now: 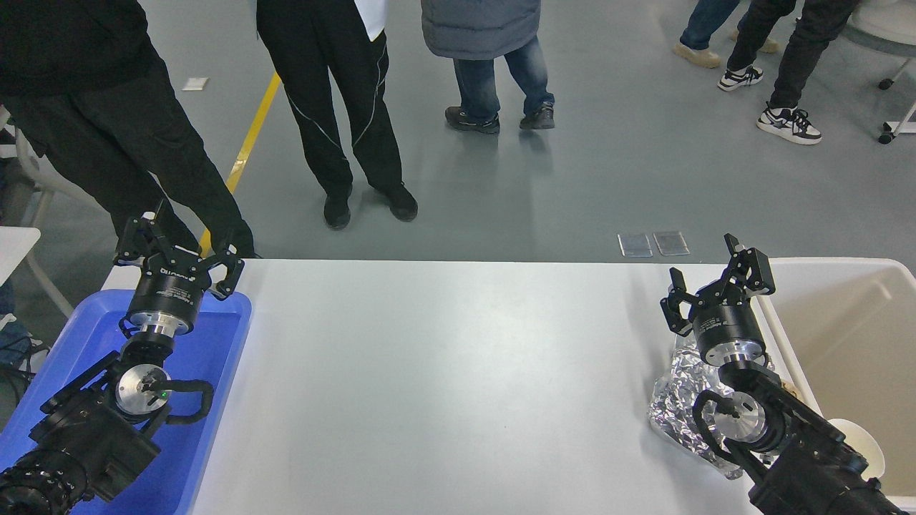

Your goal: Pick up paper cup place in dustbin

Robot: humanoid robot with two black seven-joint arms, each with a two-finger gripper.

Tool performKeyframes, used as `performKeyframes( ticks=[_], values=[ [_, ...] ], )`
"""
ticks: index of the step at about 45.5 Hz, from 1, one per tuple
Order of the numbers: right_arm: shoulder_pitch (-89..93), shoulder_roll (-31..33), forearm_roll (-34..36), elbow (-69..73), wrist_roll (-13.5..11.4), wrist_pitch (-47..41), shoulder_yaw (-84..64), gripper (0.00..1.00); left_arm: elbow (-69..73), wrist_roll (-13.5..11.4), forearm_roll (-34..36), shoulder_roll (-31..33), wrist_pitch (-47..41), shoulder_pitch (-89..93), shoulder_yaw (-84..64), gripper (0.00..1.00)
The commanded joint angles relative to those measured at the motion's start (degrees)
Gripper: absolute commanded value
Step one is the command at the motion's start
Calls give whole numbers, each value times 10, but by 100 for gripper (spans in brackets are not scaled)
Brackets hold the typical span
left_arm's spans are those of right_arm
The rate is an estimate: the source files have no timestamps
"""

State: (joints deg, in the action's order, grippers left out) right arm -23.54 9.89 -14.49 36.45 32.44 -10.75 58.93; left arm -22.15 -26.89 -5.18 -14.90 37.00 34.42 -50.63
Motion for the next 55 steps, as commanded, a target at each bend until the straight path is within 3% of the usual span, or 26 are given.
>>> performKeyframes(
  ticks=[1,42,51,55],
  values=[
    [1,0,13,1,0,0,-7,100,0,0,0,0,0,0,0,98],
    [-2,7,30,-2,-2,-1,-7,100,0,-4,-1,0,-3,0,-1,98],
    [-5,67,101,13,-5,-4,-97,100,0,-4,-1,0,-2,0,-2,98],
    [-12,107,177,22,-5,-6,-198,100,0,-4,-1,0,-2,0,-2,98]
  ],
)
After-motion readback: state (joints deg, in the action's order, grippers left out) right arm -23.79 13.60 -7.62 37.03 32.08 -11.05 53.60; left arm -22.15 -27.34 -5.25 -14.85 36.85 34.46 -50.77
